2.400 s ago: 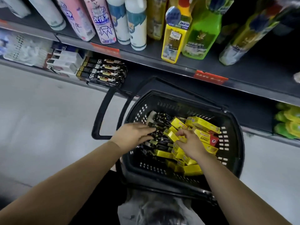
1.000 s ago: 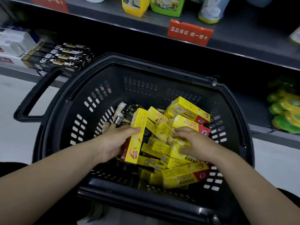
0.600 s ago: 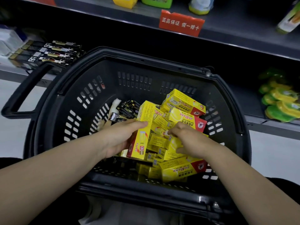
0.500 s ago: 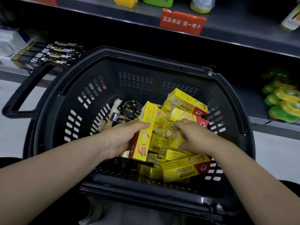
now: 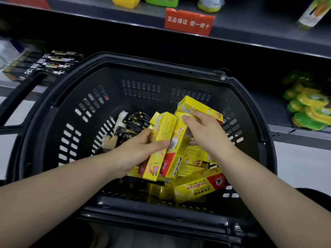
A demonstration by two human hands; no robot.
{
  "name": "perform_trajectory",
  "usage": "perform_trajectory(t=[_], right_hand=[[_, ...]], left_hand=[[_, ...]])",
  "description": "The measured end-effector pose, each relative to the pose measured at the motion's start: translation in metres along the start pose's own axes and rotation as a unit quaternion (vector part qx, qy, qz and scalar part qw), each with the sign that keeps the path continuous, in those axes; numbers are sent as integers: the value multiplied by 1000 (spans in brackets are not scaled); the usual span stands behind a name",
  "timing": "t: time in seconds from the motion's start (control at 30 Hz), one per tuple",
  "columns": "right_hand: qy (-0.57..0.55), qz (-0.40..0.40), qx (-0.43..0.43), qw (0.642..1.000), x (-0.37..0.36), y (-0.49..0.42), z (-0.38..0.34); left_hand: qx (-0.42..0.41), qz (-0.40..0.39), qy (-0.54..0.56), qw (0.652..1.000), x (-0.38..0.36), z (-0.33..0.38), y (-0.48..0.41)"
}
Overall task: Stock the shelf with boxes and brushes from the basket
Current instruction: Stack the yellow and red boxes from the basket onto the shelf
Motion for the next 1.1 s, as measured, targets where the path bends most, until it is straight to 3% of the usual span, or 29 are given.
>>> perform_trajectory(t=[0.07,0.17,0.33,0.43,0.63,0.8,0.93,1.1], right_hand=[[-88,-47,-49,994,-15,4,6],[-149,-104,-63,981,-30,11,4],[-148,-146,-50,977,-31,12,4],[-127,-165,-47,977,-36,15,3],[-149,-89,-18,985,-28,8,1],[-396,-74,-94,910,-23,6,4],[-376,-94,-104,916,-29,12,-1],[-386,-64,-110,914,-27,11,3]], left_hand=[[-19,37,-39,998,5,4,4],[-7,11,-5,1000,6,4,3],[24,-19,79,996,5,5,5],[20,-21,62,998,3,5,7],[-2,-36,64,997,3,15,12],[60,-11,130,990,9,12,13],[91,-31,119,988,2,7,15],[106,-42,127,985,-2,4,15]])
Point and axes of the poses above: each hand's wrist, its own y-axis away from the middle knuckle, its own x-axis out of the back of the hand, z = x × y, the point moved 8 cm from there along -y, towards the middle knuckle, and after that the axes turned 4 degrees about x, right-handed, at the moved point
